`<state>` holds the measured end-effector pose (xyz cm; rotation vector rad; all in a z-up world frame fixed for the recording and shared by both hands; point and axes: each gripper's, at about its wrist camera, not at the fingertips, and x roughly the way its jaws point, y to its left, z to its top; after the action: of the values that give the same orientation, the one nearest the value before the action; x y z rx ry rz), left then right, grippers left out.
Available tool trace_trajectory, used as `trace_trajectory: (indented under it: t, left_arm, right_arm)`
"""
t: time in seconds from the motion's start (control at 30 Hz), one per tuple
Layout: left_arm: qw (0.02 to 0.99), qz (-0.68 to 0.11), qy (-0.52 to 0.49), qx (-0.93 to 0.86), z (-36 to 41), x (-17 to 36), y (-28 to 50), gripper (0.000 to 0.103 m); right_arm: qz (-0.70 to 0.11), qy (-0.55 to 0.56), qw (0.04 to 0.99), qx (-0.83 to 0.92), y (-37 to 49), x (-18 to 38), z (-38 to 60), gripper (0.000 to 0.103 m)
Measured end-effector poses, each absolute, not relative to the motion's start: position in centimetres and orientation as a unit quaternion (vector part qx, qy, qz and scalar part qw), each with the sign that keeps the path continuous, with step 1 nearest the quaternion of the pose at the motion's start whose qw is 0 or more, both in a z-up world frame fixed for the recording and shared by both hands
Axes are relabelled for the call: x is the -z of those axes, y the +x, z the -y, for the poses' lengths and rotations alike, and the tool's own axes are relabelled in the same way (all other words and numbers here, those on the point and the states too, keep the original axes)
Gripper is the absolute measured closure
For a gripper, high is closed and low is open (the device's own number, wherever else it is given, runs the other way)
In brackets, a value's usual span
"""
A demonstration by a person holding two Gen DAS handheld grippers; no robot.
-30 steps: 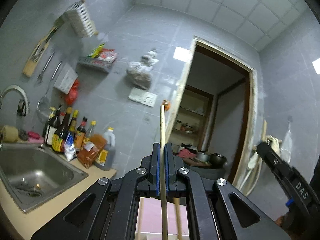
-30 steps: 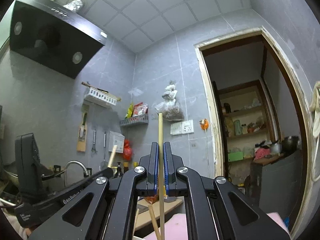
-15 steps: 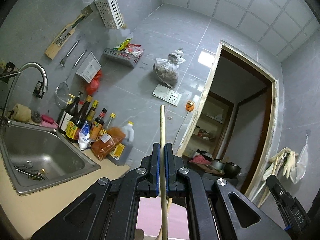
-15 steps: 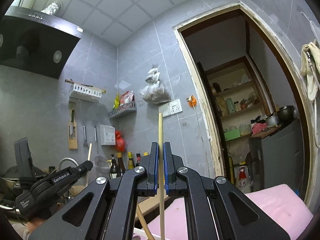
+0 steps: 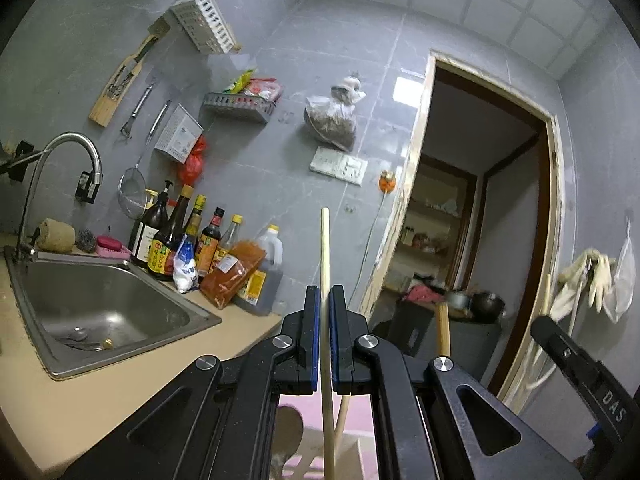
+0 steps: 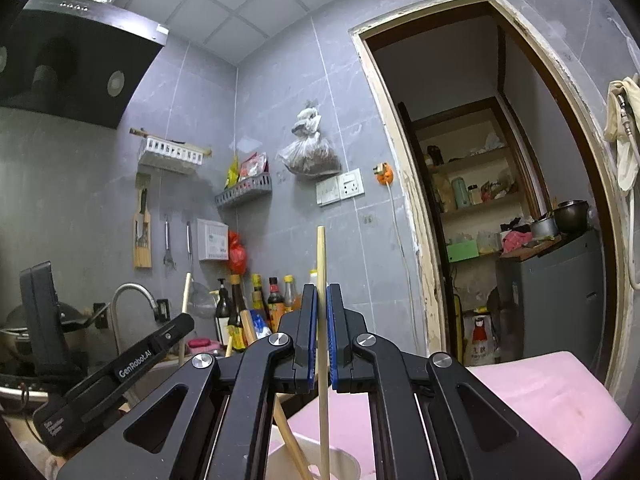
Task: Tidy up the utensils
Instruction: 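Lift both held chopsticks and carry them over the white basket, then lower both chopsticks into the basket and open both tools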
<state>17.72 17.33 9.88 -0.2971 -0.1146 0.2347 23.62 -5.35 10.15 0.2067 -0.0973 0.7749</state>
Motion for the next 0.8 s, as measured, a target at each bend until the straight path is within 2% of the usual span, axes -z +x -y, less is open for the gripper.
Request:
trace_trajectory:
  t: [0.3, 0.4, 0.43, 0.63, 0.7, 0.73, 0.8]
  left_arm:
    - [0.989, -0.013, -0.123, -0.083, -16.3, -8.6, 18.9, 0.098]
    - [0.990, -0.018, -0.117, -0.076, -15.9, -8.4, 18.8, 0.093]
    - [0.990, -0.020, -0.117, -0.073, -15.8, -8.3, 18.7, 0.089]
    - [0.988, -0.033, -0.132, -0.070, -15.7, -8.7, 18.1, 0.059]
    - [0.987, -0.047, -0.135, -0.074, -15.7, -9.0, 18.0, 0.050]
    - [0.987, -0.054, -0.133, -0.075, -15.6, -9.1, 17.9, 0.047]
    - [0.987, -0.061, -0.125, -0.080, -15.5, -9.4, 17.5, 0.045]
  right_arm:
    - [0.032, 0.078, 0.919, -0.384, 23.4, -9.3, 4.4, 0.097]
    - [0.034, 0.078, 0.919, -0.385, 23.3, -9.2, 4.4, 0.087]
    - [0.036, 0.079, 0.919, -0.386, 23.2, -9.2, 4.5, 0.080]
    - [0.051, 0.082, 0.925, -0.367, 22.8, -9.7, 4.9, 0.076]
    - [0.055, 0.087, 0.929, -0.355, 22.7, -10.0, 5.4, 0.066]
    - [0.057, 0.091, 0.931, -0.350, 22.6, -10.2, 5.8, 0.058]
    - [0.056, 0.095, 0.935, -0.337, 22.4, -10.6, 6.7, 0.054]
